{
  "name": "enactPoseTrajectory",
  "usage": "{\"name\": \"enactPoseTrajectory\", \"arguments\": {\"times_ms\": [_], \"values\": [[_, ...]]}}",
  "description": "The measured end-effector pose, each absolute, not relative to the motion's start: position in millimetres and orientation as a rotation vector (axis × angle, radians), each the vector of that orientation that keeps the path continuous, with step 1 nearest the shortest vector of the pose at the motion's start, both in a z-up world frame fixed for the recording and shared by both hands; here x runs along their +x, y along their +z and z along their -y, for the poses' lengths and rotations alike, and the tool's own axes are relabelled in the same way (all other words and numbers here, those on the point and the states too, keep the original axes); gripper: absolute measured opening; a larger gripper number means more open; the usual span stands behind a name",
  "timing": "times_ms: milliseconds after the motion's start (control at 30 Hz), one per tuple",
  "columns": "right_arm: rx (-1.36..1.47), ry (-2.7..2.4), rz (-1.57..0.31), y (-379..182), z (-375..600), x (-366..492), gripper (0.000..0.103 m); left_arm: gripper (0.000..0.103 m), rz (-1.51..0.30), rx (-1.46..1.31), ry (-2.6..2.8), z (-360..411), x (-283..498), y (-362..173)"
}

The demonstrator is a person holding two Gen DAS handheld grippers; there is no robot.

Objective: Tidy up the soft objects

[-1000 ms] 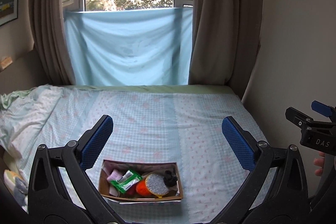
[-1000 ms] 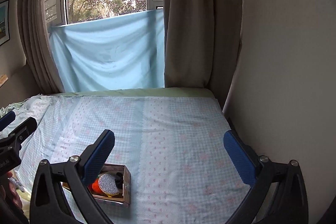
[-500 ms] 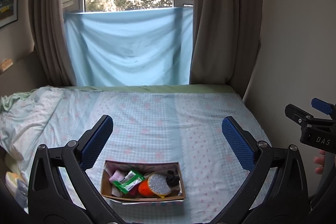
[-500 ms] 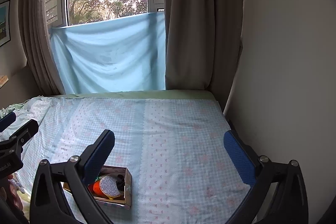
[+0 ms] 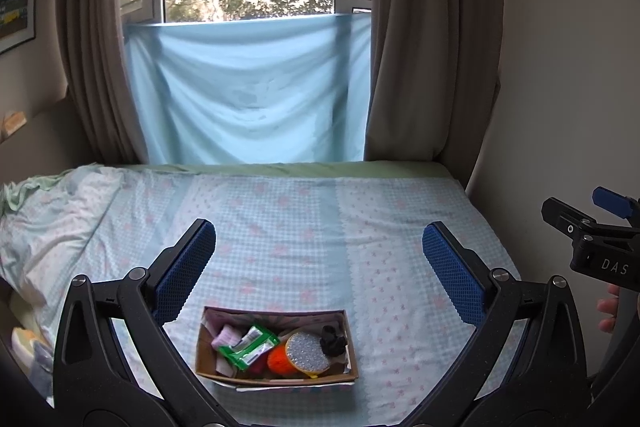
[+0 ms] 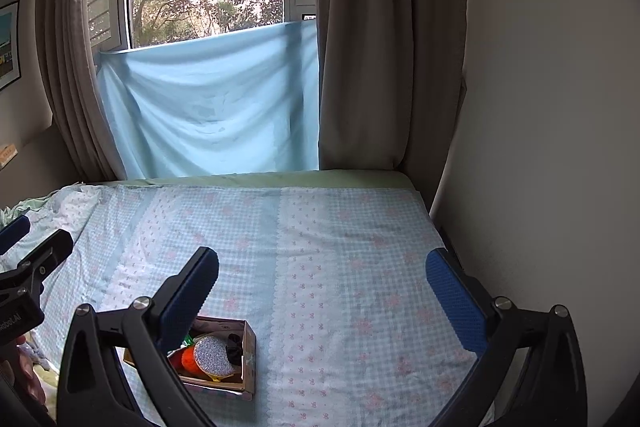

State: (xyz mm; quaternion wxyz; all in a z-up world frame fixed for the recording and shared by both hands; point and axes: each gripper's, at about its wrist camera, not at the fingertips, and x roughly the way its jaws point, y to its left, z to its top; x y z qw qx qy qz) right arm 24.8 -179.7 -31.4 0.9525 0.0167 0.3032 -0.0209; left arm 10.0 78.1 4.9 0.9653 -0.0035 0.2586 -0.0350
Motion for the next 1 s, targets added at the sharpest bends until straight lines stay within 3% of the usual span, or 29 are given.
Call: {"name": "enactPoseTrajectory", "arguments": {"times_ms": [1000], "values": [[0.035, -0.04, -0.611, -29.3, 174.8, 29.5, 0.103, 0.103, -0.508, 0.0, -0.06, -86.3, 9.7, 4.1]]}}
